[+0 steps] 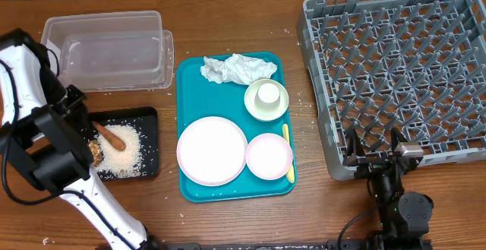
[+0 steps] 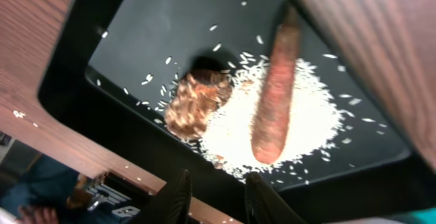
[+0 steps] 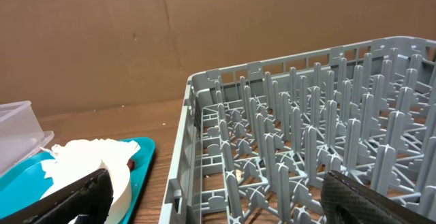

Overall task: Sort waste into correct bins and load items into the dishwasher
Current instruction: 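Carry the carrot left and release it onto the black tray, then move the left gripper to the crumpled white tissue and grasp it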

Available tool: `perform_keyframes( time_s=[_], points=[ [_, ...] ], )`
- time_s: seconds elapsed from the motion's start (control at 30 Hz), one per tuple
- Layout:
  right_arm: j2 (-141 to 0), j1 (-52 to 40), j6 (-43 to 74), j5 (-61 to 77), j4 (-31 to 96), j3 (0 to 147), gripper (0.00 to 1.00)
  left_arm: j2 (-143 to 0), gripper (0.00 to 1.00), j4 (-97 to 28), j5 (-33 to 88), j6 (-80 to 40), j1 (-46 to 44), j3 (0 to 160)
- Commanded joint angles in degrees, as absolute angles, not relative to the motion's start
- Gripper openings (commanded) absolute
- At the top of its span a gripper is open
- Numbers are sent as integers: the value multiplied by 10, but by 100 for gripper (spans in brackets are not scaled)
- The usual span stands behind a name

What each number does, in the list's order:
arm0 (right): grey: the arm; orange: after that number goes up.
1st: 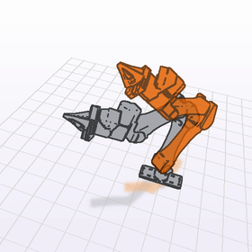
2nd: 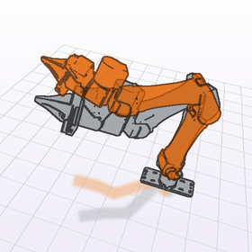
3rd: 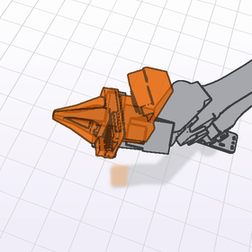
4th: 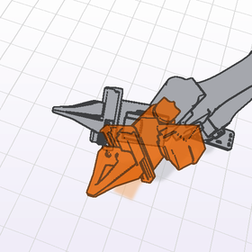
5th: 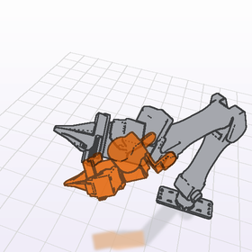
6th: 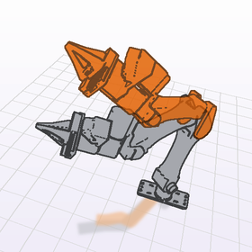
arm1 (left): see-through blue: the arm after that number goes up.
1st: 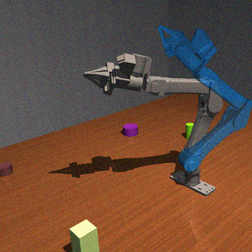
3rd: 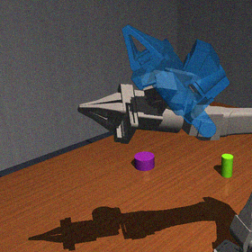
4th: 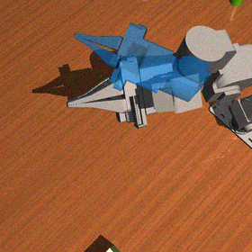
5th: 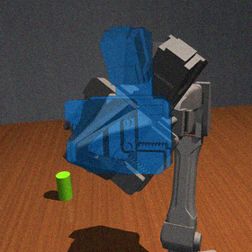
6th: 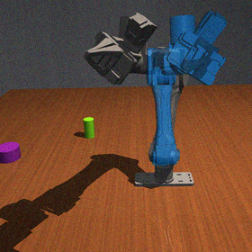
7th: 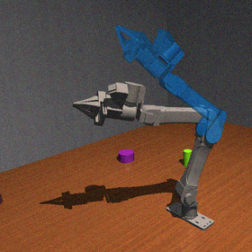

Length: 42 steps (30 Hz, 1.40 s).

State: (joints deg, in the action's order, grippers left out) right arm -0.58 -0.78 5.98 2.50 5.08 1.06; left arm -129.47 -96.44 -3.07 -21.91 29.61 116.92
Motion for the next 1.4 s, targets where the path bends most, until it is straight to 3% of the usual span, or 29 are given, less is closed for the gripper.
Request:
perform_keyframes(
  time_s=[0.0, 0.27, 0.43, 0.47, 0.5, 0.7, 0.87, 1.07, 1.37],
  points=[
    [-2, -6, 60, 20, 46, 5, 100, -1226, 31, -959, -18, -200, 279, 1191],
    [-2, -6, 60, 20, 46, 4, 100, -1104, 41, -894, 46, -124, 227, 1191],
    [-2, -6, 60, 20, 46, 5, 100, -1055, 89, -812, 121, -70, 156, 1191],
    [-2, -6, 60, 20, 46, 4, 100, -1053, 98, -793, 137, -63, 139, 1191],
    [-2, -6, 60, 20, 46, 4, 100, -1053, 100, -773, 151, -64, 121, 1191],
    [-2, -6, 60, 20, 46, 4, 100, -1070, 100, -654, 181, -64, 33, 1190],
    [-2, -6, 60, 20, 46, 4, 100, -1103, 83, -547, 156, -64, -46, 1190],
    [-2, -6, 60, 20, 46, 4, 100, -1180, 70, -479, -4, -64, -129, 1190],
    [-2, -6, 60, 20, 46, 5, 100, -1314, 65, -452, -45, -57, -194, 1190]
  ],
)
